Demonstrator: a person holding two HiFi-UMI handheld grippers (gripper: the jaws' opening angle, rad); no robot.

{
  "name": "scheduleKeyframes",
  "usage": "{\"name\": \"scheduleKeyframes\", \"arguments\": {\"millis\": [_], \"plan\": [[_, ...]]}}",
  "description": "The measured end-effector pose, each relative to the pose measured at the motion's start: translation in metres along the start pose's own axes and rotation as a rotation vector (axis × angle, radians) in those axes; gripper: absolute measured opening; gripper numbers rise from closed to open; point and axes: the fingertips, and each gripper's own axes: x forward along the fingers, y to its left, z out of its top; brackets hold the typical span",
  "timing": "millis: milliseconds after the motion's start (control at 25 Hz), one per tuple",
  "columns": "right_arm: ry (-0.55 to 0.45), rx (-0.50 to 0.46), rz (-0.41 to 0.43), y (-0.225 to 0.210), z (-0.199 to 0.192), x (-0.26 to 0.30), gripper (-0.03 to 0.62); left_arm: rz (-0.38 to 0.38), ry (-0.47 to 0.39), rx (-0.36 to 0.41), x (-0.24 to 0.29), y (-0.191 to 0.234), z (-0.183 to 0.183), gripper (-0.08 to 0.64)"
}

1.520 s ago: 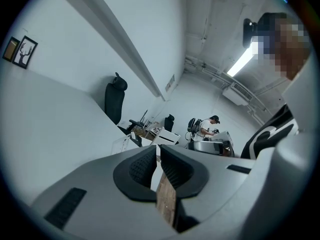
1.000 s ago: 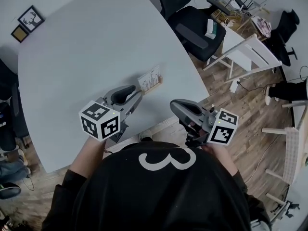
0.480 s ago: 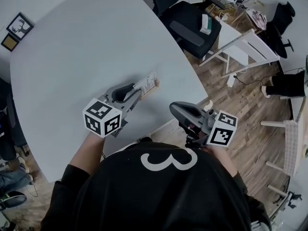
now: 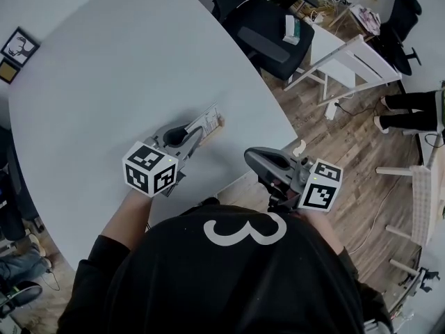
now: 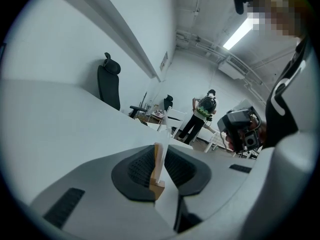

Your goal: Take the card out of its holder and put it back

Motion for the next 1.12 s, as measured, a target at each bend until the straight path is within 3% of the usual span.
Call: {"name": "scheduleKeyframes", "arguments": {"millis": [720,1120], "plan": [[-0.032,0.022,-0.014,-0.004,-0.007,-0.019,0.009,0.03,0.001,0.082,0.002,-0.007,0.006,0.028],[-0.034,0.022,0.004,0.01,-0.017,-0.036,0.009,0.082,-0.058,0.104,-0.014,-0.016,0.03,0.028]]}}
